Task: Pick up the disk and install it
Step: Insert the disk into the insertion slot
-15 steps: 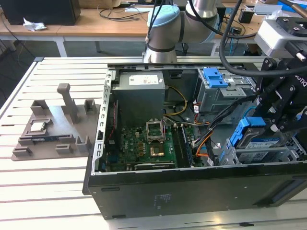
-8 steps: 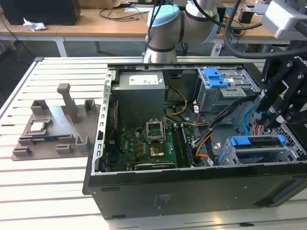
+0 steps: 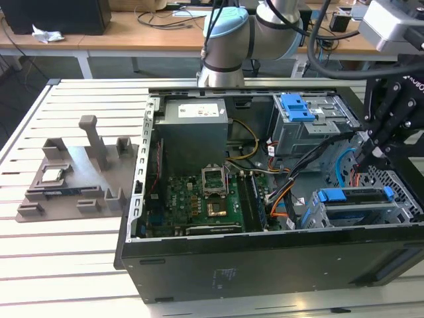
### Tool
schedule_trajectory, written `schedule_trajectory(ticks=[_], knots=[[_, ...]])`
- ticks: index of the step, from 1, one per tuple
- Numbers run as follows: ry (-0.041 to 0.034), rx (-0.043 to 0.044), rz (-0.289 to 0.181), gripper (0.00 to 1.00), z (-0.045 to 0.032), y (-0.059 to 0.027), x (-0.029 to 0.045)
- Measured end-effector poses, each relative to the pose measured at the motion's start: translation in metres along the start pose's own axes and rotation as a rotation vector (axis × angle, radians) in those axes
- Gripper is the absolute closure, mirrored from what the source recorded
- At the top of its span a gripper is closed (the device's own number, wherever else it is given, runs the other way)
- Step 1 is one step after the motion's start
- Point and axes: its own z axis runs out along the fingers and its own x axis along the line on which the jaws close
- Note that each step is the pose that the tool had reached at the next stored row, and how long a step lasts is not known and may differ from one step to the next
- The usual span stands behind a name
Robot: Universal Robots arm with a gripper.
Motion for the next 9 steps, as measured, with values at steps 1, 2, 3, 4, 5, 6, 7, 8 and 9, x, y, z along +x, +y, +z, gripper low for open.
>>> schedule_trajectory(ticks=[1, 2, 3, 4, 5, 6, 7, 8, 9], knots=[[0.0002, -0.0001, 0.000, 0.89, 0.0002, -0.0003, -0.0028], [0.0002, -0.0006, -0.001, 0.89, 0.0005, -0.0011, -0.0063], [0.0000, -0.0018, 0.000, 0.89, 0.0010, -0.0031, -0.0092], [-0.0001, -0.0029, 0.000, 0.89, 0.0012, -0.0053, -0.0113], [0.0000, -0.0079, 0.000, 0.89, 0.0015, -0.0134, -0.0165], [0.0000, -0.0111, 0.000, 0.89, 0.0016, -0.0183, -0.0192], [0.0000, -0.0144, 0.000, 0.89, 0.0016, -0.0231, -0.0214], [-0.0002, -0.0212, 0.001, 0.89, 0.0017, -0.0329, -0.0251], [-0.0002, -0.0237, 0.001, 0.89, 0.0015, -0.0374, -0.0261]])
